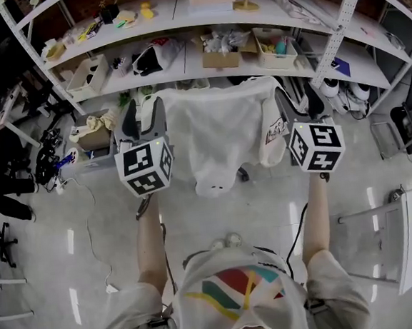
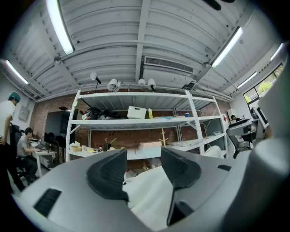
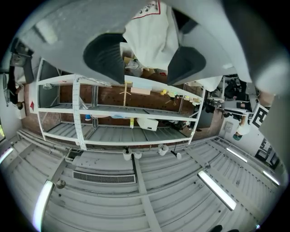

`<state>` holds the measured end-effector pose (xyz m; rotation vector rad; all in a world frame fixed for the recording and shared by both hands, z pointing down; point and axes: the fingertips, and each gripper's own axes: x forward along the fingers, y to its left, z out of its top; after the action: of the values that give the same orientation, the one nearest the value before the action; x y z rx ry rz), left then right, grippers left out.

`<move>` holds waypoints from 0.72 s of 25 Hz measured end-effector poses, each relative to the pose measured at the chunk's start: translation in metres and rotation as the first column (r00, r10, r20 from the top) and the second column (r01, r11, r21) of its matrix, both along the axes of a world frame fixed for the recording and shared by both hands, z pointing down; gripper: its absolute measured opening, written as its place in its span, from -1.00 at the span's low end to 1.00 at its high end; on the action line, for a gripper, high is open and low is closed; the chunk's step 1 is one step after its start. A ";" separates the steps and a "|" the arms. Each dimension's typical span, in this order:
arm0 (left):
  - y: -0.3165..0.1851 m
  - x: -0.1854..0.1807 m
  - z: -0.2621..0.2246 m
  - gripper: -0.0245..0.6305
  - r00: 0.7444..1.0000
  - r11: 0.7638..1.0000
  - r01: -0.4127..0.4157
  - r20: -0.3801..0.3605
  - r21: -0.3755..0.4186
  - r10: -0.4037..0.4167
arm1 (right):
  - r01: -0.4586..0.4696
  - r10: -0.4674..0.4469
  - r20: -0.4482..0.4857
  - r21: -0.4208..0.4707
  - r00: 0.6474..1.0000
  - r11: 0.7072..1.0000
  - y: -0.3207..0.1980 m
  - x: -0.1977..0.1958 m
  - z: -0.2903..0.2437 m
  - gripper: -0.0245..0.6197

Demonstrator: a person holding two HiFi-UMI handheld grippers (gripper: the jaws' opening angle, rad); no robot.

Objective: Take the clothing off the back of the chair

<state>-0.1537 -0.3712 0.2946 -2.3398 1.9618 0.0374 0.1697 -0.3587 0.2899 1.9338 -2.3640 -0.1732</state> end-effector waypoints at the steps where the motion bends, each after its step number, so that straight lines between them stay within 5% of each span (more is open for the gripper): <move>1: -0.007 -0.005 0.007 -0.24 1.000 1.000 0.006 0.008 -0.025 -0.006 | -0.011 0.010 -0.009 -0.018 1.000 1.000 -0.006 0.004 0.005 -0.03; 12: -0.052 -0.041 0.071 -0.19 0.997 0.973 0.054 0.073 -0.224 -0.039 | -0.091 0.079 -0.076 -0.168 0.994 0.982 -0.043 0.026 0.066 -0.04; 18: -0.060 -0.038 0.093 -0.19 0.996 0.963 0.038 0.094 -0.268 -0.014 | -0.130 0.107 -0.116 -0.213 0.987 0.968 -0.053 0.035 0.087 -0.07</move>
<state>-0.1914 -0.4307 0.3876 -2.4223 2.0670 -0.3546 0.2045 -0.4115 0.3771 1.9042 -2.0959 -0.0029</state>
